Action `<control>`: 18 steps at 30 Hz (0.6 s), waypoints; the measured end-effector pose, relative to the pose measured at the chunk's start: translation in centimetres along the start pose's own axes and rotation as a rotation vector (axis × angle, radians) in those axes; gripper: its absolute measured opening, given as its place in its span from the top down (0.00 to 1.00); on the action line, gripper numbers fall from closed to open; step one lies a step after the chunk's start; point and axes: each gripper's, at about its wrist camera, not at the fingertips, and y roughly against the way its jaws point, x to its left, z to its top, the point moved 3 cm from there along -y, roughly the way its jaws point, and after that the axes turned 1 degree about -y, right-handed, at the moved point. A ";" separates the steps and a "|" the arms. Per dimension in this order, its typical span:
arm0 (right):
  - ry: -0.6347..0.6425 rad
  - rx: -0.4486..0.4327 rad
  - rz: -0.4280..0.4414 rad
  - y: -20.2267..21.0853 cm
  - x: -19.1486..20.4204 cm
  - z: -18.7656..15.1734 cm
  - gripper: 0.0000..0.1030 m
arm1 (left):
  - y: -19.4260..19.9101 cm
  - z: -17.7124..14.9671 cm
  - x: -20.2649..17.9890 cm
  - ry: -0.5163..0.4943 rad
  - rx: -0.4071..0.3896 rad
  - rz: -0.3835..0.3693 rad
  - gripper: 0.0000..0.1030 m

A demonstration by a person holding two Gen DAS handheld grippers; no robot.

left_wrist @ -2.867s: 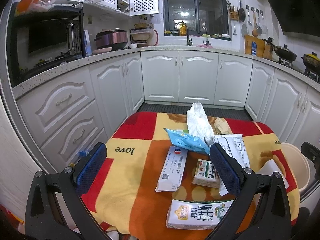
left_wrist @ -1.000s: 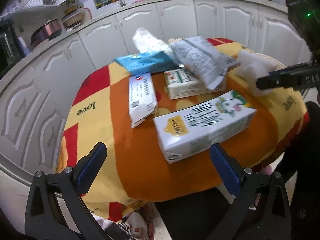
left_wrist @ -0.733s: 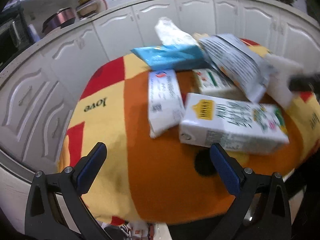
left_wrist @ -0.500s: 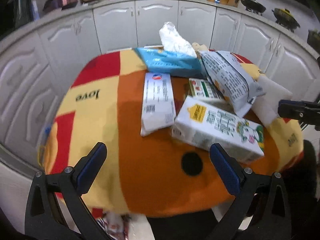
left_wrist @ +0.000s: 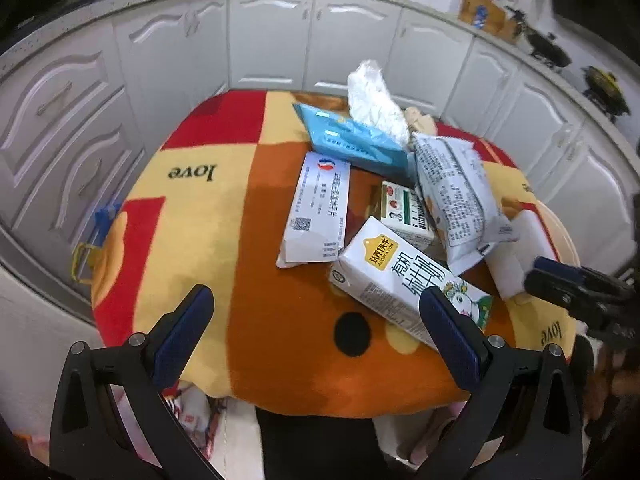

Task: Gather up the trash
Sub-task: 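Move the left tool toward the white milk carton and open its fingers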

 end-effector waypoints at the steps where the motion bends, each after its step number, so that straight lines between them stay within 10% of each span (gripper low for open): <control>1: 0.000 0.007 -0.018 0.2 -0.1 0.0 0.43 | -0.2 0.2 -0.3 0.013 0.001 -0.002 0.01; 18: -0.024 -0.002 0.114 2.8 -0.4 -1.5 0.30 | -5.5 0.7 -4.8 0.103 0.132 0.073 0.05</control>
